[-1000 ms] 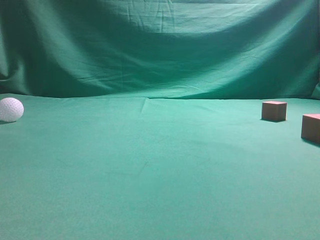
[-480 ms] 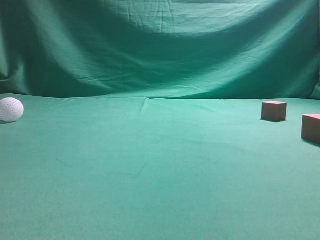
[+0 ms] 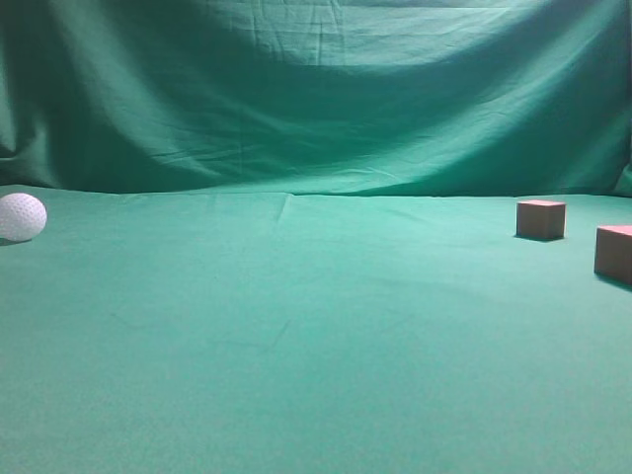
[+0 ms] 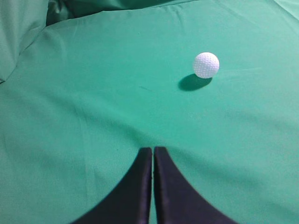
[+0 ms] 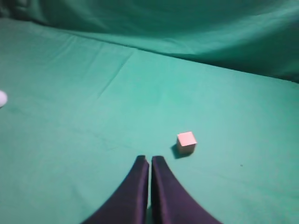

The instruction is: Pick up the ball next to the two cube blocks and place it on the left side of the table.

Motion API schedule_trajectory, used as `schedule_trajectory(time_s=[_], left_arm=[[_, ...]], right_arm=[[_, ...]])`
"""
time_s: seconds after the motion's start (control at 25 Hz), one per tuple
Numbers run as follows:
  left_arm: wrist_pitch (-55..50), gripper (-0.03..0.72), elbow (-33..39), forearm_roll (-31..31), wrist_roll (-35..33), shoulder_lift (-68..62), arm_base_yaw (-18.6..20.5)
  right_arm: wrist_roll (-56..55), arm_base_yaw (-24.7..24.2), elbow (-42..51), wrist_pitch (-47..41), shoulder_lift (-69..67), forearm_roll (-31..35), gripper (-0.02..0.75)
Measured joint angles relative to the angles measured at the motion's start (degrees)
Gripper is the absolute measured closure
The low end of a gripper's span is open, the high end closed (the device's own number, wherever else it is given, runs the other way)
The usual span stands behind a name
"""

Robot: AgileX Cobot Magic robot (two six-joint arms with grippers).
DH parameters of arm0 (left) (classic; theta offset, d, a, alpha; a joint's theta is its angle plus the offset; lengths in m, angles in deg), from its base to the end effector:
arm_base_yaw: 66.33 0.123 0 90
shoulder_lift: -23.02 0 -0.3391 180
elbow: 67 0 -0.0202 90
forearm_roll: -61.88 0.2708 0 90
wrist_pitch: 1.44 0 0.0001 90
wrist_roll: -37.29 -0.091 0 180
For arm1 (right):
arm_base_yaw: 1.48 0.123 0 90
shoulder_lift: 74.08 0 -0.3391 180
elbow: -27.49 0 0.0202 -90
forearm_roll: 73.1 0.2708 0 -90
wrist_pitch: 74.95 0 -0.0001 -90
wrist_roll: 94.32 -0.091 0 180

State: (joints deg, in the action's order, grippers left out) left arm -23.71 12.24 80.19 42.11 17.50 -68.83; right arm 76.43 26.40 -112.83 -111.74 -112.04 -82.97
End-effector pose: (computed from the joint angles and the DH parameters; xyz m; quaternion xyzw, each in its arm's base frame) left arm 0.0176 0.0101 0.1755 0.0664 0.7953 0.0983 0.5945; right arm 0.0711 0.0270 0.3723 -0.1652 0.8217 0.0953 0.5371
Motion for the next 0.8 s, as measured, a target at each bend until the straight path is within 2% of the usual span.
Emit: schedule_trajectory(time_s=[0.24, 0.4, 0.6, 0.8], left_arm=[[0.0, 0.688, 0.0, 0.0, 0.0, 0.0, 0.0], [0.0, 0.688, 0.0, 0.0, 0.0, 0.0, 0.0], [0.0, 0.688, 0.0, 0.0, 0.0, 0.0, 0.0], [0.0, 0.688, 0.0, 0.0, 0.0, 0.0, 0.0]], right_arm=[[0.0, -16.2, 16.3, 11.2, 11.7, 0.0, 0.738], [0.0, -23.1, 27.5, 19.7, 18.9, 0.0, 0.738], [0.0, -27.0, 37.7, 22.1, 27.8, 0.0, 0.738], [-0.4, -27.9, 40.2, 20.6, 31.9, 0.1, 0.738]])
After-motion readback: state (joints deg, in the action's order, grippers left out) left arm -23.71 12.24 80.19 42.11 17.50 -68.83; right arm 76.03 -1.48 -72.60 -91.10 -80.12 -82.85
